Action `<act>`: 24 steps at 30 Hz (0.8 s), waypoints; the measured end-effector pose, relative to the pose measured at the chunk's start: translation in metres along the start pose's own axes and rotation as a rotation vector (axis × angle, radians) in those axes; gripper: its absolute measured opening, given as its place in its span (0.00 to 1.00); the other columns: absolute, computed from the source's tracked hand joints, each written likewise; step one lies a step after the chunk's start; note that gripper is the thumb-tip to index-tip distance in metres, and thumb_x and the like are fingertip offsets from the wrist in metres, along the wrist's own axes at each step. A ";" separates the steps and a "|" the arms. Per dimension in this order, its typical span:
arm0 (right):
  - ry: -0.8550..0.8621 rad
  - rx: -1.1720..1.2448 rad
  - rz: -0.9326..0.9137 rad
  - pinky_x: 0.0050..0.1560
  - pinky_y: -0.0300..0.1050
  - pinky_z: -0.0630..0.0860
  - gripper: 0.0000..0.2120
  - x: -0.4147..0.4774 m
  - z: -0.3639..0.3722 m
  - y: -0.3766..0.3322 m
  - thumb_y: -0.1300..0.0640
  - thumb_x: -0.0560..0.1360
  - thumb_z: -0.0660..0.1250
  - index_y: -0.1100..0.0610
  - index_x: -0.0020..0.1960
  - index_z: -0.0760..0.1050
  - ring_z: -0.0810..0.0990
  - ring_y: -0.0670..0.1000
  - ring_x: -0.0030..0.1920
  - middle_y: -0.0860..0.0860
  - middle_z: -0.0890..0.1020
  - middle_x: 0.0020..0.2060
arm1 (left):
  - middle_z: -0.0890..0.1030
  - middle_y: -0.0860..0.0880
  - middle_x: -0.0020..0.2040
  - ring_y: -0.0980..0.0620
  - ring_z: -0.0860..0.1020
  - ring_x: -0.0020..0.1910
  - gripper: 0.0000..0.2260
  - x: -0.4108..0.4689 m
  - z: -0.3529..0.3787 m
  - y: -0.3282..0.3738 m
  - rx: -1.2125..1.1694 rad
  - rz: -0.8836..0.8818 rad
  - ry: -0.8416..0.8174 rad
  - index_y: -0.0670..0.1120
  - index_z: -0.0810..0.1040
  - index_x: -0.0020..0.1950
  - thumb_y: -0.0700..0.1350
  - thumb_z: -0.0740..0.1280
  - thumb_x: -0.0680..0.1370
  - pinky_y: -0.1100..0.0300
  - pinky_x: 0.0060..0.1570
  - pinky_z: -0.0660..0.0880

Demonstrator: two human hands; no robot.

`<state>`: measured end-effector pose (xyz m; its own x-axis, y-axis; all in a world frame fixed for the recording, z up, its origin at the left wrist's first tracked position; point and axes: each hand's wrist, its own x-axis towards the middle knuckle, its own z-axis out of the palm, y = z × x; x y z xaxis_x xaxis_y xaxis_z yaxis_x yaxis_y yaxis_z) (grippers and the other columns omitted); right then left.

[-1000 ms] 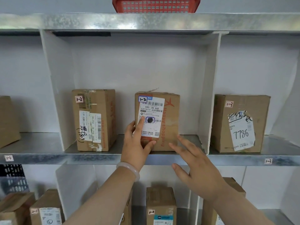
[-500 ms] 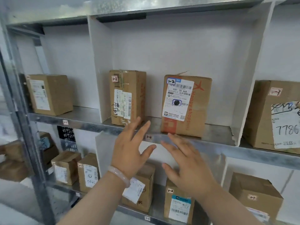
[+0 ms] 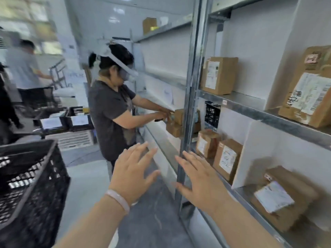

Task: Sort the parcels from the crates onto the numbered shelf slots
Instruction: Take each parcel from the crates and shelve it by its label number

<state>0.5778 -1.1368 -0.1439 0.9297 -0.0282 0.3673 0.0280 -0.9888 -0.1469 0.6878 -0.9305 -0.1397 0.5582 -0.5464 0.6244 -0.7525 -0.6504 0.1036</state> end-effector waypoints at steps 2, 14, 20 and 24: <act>-0.011 0.031 -0.067 0.77 0.49 0.48 0.35 0.014 0.013 -0.041 0.34 0.76 0.57 0.41 0.78 0.49 0.48 0.48 0.77 0.45 0.54 0.78 | 0.75 0.45 0.70 0.41 0.73 0.68 0.28 -0.026 -0.022 -0.033 0.048 -0.072 -0.015 0.50 0.74 0.71 0.56 0.73 0.73 0.40 0.65 0.71; -0.026 0.276 -0.321 0.74 0.43 0.46 0.33 0.061 0.100 -0.352 0.37 0.76 0.60 0.43 0.77 0.54 0.52 0.48 0.77 0.45 0.58 0.77 | 0.72 0.48 0.72 0.44 0.70 0.71 0.29 -0.221 -0.182 -0.232 0.255 -0.361 -0.136 0.54 0.70 0.74 0.60 0.70 0.74 0.41 0.67 0.69; -0.082 0.328 -0.464 0.76 0.48 0.48 0.33 0.070 0.142 -0.504 0.36 0.76 0.59 0.41 0.77 0.53 0.51 0.46 0.77 0.45 0.57 0.77 | 0.74 0.48 0.70 0.45 0.73 0.69 0.30 -0.317 -0.251 -0.323 0.304 -0.494 -0.118 0.55 0.72 0.72 0.59 0.73 0.72 0.43 0.64 0.72; -0.134 0.338 -0.545 0.74 0.42 0.42 0.34 0.078 0.164 -0.568 0.36 0.76 0.58 0.40 0.77 0.49 0.48 0.45 0.77 0.44 0.54 0.77 | 0.69 0.51 0.74 0.47 0.67 0.73 0.29 -0.366 -0.277 -0.371 0.308 -0.616 -0.117 0.58 0.67 0.75 0.62 0.67 0.75 0.47 0.70 0.65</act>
<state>0.6948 -0.5531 -0.1820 0.7869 0.5039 0.3562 0.6015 -0.7552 -0.2603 0.6659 -0.3429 -0.1927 0.8984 -0.0718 0.4332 -0.1630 -0.9705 0.1774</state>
